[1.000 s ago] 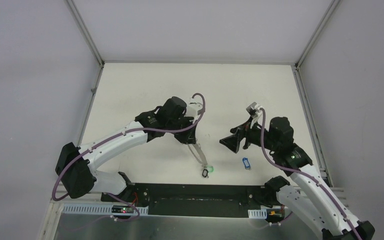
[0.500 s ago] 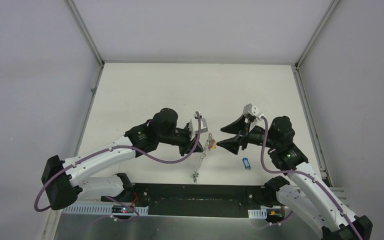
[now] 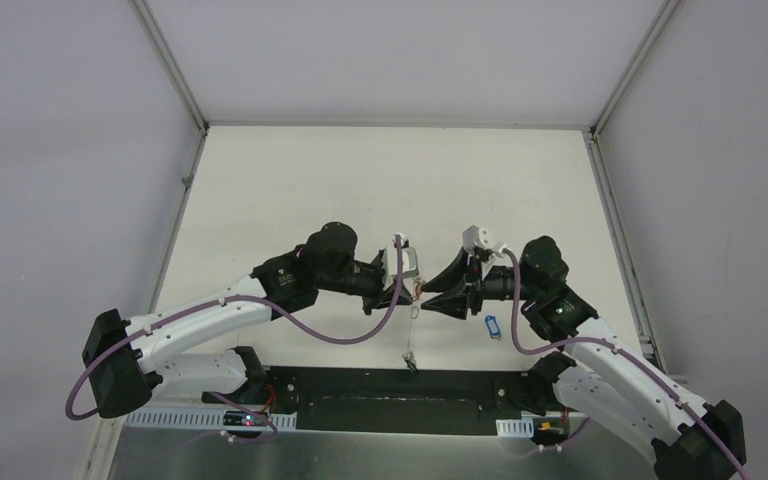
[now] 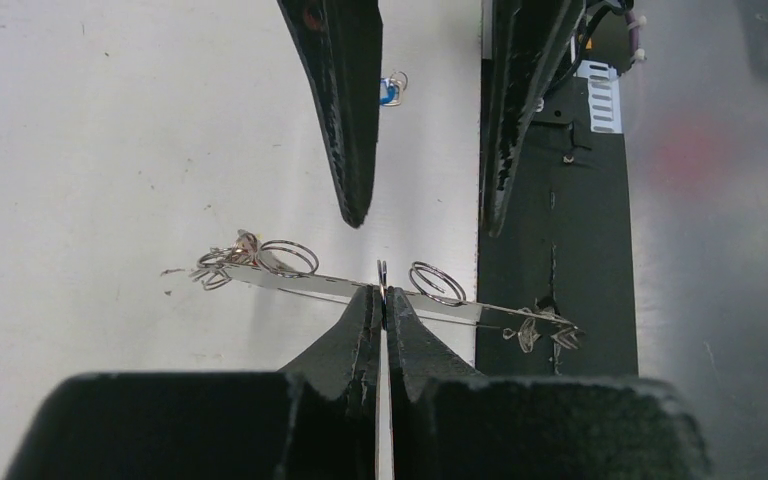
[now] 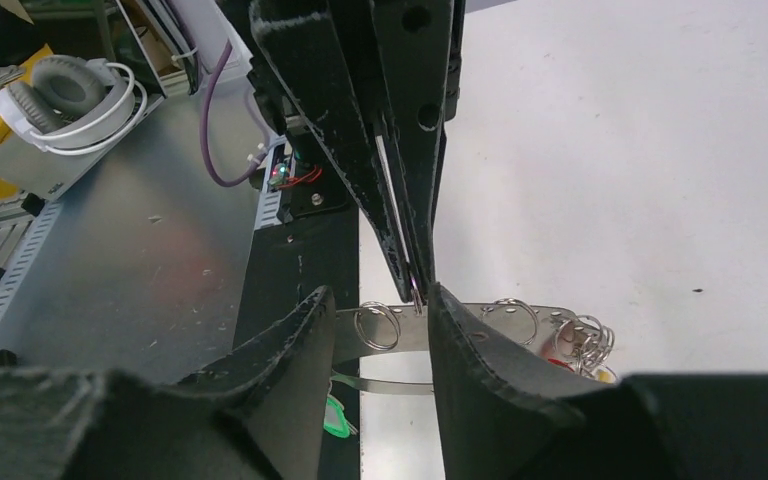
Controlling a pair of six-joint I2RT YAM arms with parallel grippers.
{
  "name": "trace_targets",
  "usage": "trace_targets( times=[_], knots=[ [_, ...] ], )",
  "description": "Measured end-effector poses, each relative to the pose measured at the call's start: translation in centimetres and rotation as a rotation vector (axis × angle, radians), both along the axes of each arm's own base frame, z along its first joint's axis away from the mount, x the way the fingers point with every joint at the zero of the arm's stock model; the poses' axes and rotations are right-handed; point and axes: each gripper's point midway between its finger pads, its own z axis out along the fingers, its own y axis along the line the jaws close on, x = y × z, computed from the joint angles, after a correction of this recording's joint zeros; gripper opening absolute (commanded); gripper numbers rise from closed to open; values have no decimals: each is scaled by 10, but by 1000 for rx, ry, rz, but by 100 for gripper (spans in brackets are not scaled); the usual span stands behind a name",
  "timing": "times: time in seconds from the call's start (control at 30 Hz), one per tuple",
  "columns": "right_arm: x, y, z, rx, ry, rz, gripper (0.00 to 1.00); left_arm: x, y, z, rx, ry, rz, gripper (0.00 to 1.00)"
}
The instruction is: Put the keys on the keyring
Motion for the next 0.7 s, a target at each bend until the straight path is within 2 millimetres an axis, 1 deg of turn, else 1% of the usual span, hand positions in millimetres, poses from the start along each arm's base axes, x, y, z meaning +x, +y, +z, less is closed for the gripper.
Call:
trace_targets(
  times=[0.13,0.27,0.33,0.4,0.5,0.57,0.7],
  knots=[
    [-5,4,-14,-24,13,25,37,-3,0,-1,0,-30,-18,0],
    [-7,7,-19,-36,10,37,36,-6,-2,0,-4,-50,-34,0],
    [-7,9,-21,-41,8,43,33,-6,-2,1,-6,-56,-36,0],
    [-8,10,-24,-48,6,51,28,-8,-3,1,-9,-59,-41,0],
    [-8,13,-28,-59,5,56,13,-10,-3,0,-7,-60,-45,0],
    [-6,13,-31,-65,5,53,0,-10,-3,-2,-1,-59,-46,0],
    [-5,14,-34,-72,-4,46,0,-10,-2,-4,4,-59,-44,0]
  ],
)
